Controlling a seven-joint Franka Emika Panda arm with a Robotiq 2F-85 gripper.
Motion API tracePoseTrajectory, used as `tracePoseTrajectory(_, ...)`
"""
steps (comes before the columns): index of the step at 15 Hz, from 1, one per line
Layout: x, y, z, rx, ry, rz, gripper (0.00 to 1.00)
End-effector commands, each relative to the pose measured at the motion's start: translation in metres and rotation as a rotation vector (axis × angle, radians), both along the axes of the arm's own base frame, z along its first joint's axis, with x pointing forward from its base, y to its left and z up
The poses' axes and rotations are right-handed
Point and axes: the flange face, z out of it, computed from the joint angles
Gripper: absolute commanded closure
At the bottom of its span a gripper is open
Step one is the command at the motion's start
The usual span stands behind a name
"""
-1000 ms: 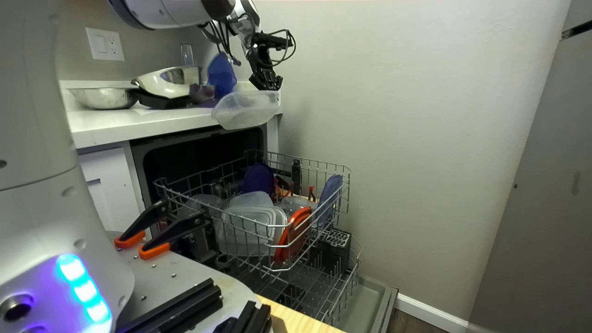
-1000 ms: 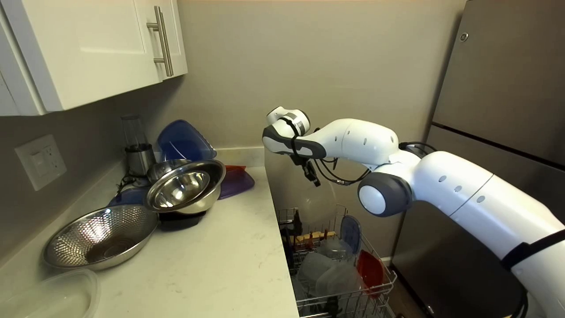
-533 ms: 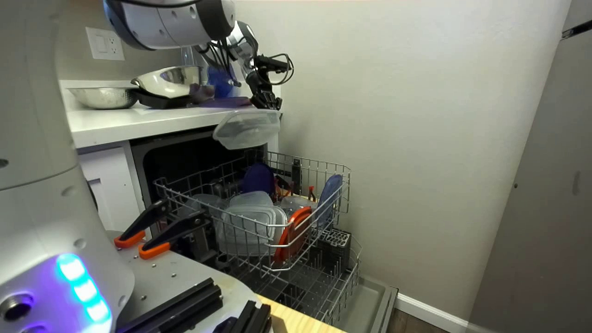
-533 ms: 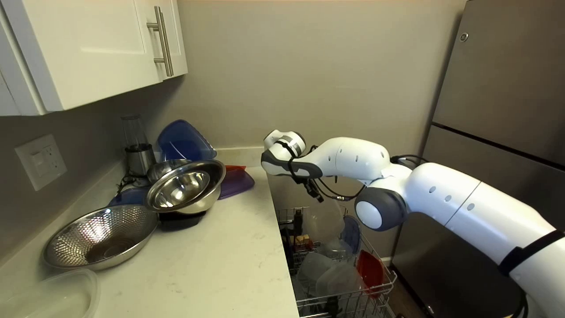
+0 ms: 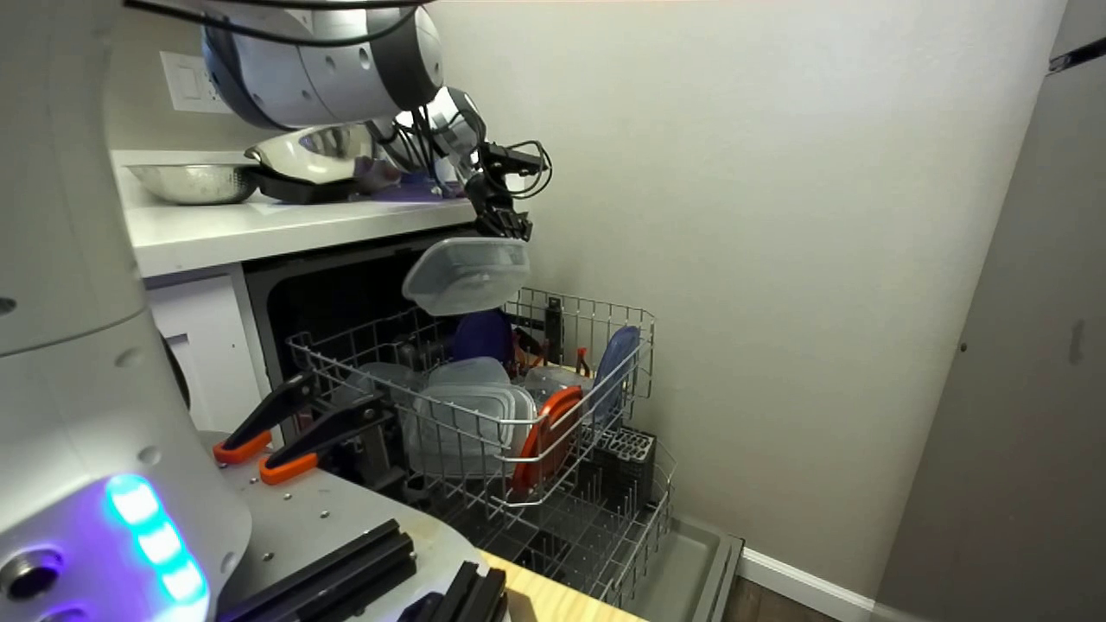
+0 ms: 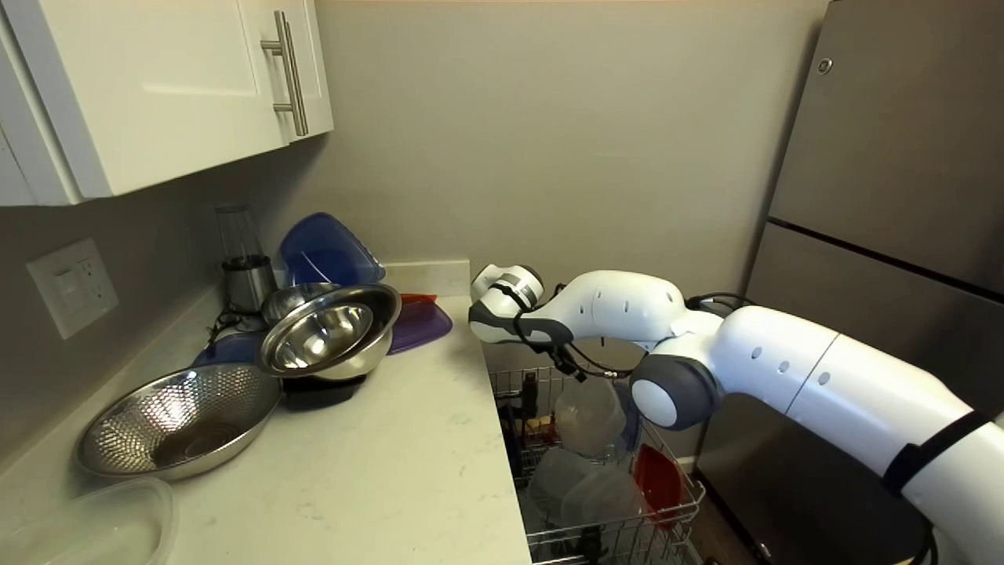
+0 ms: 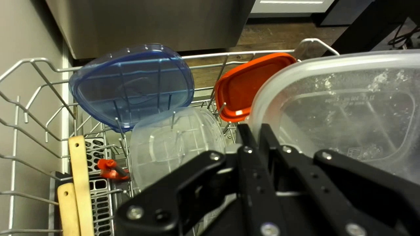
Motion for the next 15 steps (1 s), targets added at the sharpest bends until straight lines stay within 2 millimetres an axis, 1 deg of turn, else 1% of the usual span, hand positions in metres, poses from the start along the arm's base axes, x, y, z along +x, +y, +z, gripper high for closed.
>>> tracePoseTrajectory(1,-0.006,-0.009,-0.001,-0.032,0.07,0.016,0.95)
tracePoseTrajectory(6,-0.017,-0.018,-0.021,-0.067,0.151,-0.011,0.95)
tracePoseTrajectory(12,-0.032,-0.023,-0.049,-0.074,0.224,-0.073,0.95)
tracePoseTrajectory(15,-0.036,-0.027,-0.053,0.01,0.241,-0.183,0.95)
